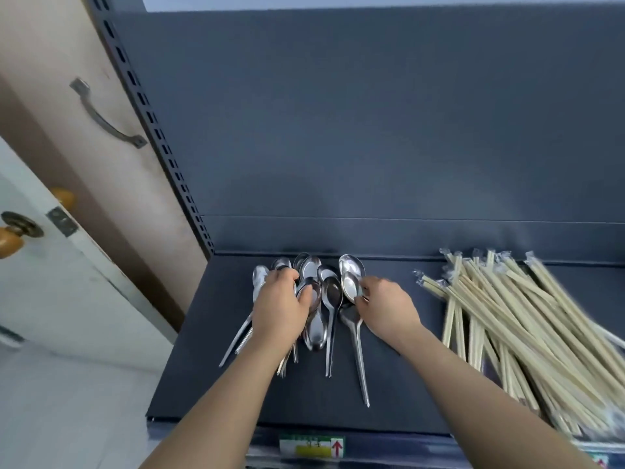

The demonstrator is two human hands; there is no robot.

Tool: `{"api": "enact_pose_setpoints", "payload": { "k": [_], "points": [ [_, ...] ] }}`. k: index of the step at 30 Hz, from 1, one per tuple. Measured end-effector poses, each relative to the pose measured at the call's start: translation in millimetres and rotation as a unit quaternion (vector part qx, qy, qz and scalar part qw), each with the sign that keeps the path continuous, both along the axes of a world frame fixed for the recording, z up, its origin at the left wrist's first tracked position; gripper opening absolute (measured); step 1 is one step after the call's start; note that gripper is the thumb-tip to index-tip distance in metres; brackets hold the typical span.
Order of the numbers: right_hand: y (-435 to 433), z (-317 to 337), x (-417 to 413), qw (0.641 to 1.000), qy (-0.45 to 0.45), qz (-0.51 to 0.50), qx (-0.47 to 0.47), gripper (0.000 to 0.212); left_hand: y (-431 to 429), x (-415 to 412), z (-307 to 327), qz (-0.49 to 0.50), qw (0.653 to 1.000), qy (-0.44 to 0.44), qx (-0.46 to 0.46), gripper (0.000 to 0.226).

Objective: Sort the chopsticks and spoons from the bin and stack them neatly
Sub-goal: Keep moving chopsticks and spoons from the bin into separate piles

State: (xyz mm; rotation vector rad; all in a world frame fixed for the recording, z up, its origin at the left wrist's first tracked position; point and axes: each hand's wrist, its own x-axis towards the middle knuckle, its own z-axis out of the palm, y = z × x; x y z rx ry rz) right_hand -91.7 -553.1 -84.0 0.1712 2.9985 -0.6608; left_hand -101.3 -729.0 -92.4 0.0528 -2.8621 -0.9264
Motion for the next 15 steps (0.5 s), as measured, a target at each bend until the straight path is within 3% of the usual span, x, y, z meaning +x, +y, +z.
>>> {"api": "enact_pose_setpoints", "payload": {
  "k": [1, 6, 11, 15],
  "points": [
    [1, 2, 5, 1.0, 0.01, 0.005, 0.006, 0.004, 0, 3, 5, -0.019, 1.0, 0.015, -0.019, 0.029],
    [10, 20, 39, 0.996, 0.072, 0.026, 0.051, 0.025, 15, 22, 25, -0.123, 0.981, 0.095, -0.112, 0.018],
    [42, 31, 84, 0.989, 0.123, 0.012, 0.076, 0.012, 54, 47, 33, -0.199, 0.962, 0.132, -0.132, 0.01],
    [88, 40, 124, 0.988, 0.114, -0.045, 0.092, 0.023, 106, 71, 39, -0.263, 0.945, 0.148, -0.127, 0.018]
  ]
}}
